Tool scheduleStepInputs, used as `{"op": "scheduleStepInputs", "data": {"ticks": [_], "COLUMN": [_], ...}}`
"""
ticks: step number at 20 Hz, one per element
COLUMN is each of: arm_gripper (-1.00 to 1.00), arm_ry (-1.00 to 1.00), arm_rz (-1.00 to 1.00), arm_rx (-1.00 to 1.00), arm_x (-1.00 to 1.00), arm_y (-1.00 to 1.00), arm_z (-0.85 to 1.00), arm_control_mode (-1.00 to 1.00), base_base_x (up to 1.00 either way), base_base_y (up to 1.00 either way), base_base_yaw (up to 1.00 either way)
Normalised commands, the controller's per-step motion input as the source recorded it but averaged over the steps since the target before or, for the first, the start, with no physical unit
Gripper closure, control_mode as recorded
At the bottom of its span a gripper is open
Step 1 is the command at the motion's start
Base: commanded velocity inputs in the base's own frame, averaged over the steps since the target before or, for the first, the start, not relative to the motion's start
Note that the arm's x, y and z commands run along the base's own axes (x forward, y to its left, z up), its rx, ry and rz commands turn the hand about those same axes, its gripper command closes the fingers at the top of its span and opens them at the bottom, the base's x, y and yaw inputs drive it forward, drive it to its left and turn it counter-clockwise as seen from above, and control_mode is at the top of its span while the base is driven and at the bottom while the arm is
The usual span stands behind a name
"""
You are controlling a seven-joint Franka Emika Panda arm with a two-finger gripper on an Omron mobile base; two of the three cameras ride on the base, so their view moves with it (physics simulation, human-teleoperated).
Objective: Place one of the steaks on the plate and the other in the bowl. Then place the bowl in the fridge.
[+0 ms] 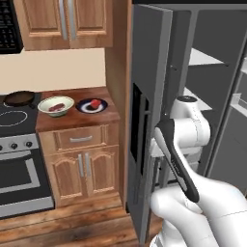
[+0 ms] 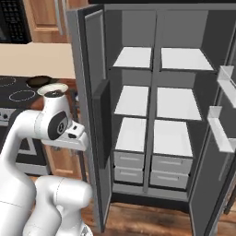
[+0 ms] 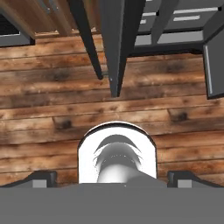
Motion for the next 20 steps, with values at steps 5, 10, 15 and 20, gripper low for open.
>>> {"op": "scheduleStepInputs", "data": {"ticks": [5,10,15,20], "arm_gripper": [-1.00,-1.00,-1.00,-1.00], "arm_ry": [0.00,0.00,0.00,0.00], "arm_rz": [0.00,0.00,0.00,0.00], "arm_rx": [0.00,0.00,0.00,0.00], "arm_x": [0.00,0.00,0.00,0.00], "arm_y": [0.00,0.00,0.00,0.00], "arm_z": [0.00,0.00,0.00,0.00], "arm_control_mode": [1.00,1.00,1.00,1.00], "base_base_x": [0.00,0.00,0.06,0.22], "base_base_y": [1.00,1.00,1.00,1.00], "base_base_yaw": [-0.04,0.00,-0.01,-0.12]}}
